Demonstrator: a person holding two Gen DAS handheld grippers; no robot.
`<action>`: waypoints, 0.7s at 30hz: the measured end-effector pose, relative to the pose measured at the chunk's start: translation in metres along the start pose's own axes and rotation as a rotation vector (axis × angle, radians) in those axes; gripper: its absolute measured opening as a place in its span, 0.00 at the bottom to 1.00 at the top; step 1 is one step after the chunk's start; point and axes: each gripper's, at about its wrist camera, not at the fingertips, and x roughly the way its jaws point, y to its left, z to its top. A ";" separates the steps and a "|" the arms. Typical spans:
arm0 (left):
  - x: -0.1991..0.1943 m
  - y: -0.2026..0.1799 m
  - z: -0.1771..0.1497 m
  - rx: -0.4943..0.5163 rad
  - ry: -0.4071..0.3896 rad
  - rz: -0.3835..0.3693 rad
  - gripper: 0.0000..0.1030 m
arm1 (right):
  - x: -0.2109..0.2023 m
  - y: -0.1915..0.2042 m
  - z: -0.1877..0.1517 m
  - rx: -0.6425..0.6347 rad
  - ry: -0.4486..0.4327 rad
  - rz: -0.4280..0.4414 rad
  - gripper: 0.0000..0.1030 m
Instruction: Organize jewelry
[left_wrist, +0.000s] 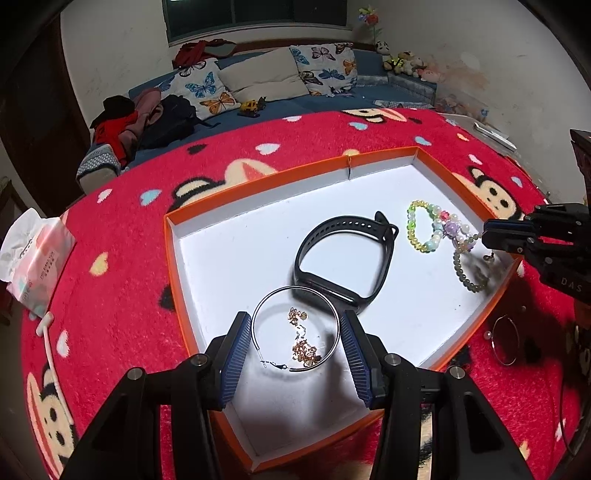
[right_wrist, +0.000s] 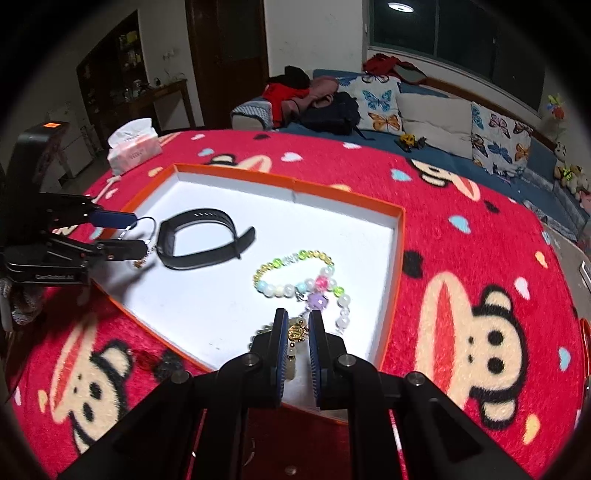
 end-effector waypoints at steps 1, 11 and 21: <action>0.001 0.000 0.000 -0.001 0.003 -0.002 0.52 | 0.001 -0.001 0.000 0.002 0.005 -0.003 0.13; 0.006 0.000 -0.003 -0.003 0.021 0.002 0.52 | 0.003 0.001 -0.002 -0.006 0.020 -0.006 0.13; 0.001 0.002 -0.004 -0.017 0.015 0.007 0.54 | 0.004 0.002 0.000 -0.002 0.035 0.004 0.16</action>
